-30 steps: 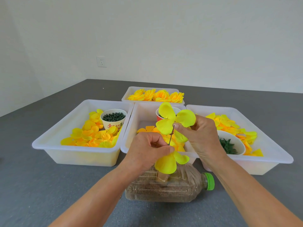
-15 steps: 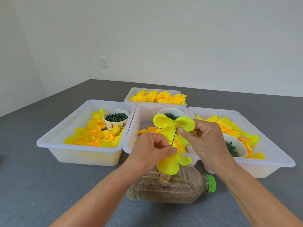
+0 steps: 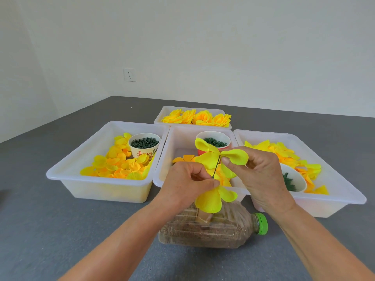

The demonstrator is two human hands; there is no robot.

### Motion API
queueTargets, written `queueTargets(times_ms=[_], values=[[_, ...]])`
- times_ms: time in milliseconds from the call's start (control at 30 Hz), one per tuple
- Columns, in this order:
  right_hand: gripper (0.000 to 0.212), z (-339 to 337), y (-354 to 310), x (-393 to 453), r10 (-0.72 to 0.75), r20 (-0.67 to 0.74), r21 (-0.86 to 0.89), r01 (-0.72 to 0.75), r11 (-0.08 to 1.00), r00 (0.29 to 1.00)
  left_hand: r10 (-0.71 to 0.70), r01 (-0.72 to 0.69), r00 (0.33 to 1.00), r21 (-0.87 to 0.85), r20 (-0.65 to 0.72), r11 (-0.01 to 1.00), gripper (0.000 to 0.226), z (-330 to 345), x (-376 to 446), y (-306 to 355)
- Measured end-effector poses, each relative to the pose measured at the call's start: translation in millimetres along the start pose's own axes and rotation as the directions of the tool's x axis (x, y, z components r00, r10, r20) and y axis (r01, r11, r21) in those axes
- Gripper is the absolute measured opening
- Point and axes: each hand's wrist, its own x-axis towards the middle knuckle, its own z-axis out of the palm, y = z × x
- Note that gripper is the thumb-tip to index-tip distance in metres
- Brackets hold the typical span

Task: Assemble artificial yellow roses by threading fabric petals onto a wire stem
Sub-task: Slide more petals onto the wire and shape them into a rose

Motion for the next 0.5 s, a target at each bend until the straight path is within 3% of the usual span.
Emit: queueTargets(times_ms=[200, 333, 500], values=[[0.019, -3.0, -1.5, 1.2, -0.178, 0.038, -0.178, 0.182, 0.967, 0.983, -0.009, 0.011, 1.0, -0.057, 0.029, 0.998, 0.019, -3.6, -2.5, 0.7], [0.016, -3.6, -1.9, 4.0, -0.196, 0.074, -0.181, 0.207, 0.961, 0.978, -0.023, 0.025, 0.999, -0.066, 0.04, 0.998, 0.007, -8.5, -4.1, 0.7], [0.01, -5.5, -0.3, 6.5, -0.194, 0.112, -0.195, 0.213, 0.957, 0.975, -0.054, 0.055, 0.998, -0.067, 0.017, 0.996, 0.011, -11.6, -7.2, 0.4]])
